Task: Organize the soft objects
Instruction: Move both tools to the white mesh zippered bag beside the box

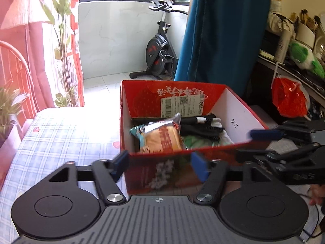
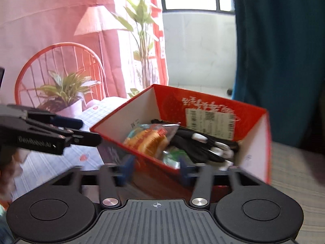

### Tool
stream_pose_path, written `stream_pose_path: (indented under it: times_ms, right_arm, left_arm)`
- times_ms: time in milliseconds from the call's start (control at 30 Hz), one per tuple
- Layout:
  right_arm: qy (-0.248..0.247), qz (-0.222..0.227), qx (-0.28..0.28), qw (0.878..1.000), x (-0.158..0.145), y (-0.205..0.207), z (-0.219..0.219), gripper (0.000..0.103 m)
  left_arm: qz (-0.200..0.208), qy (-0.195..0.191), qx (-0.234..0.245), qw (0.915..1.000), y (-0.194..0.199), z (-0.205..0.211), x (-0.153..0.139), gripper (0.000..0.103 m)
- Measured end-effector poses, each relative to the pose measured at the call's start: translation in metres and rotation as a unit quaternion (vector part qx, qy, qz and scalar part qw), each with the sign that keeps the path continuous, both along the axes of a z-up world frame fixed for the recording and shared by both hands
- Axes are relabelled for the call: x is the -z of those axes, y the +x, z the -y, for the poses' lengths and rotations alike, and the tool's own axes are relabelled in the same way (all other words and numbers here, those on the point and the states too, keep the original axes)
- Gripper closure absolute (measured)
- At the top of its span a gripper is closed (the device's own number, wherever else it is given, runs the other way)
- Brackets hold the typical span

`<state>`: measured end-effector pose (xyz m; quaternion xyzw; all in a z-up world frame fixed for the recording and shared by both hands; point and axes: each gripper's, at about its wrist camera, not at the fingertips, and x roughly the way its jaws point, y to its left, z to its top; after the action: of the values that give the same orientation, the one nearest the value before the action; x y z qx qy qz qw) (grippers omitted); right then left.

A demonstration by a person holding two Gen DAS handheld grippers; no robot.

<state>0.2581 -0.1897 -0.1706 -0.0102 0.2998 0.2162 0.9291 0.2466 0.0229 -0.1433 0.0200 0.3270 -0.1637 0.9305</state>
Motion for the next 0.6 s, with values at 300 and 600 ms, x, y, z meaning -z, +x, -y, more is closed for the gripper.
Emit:
stream_pose_path:
  times_ms: [300,600]
  right_arm:
    - [-0.01,0.009,0.046,0.999,0.044,-0.058,0.03,0.001]
    - [-0.013,0.021,0.101,0.995,0.091,-0.064,0.045,0.0]
  left_arm:
    - [0.008,0.028,-0.023,0.9993,-0.039,0.009,0.031,0.0]
    - [-0.033,0.073,-0.024,0.9965,-0.039,0.032,0.086,0.0]
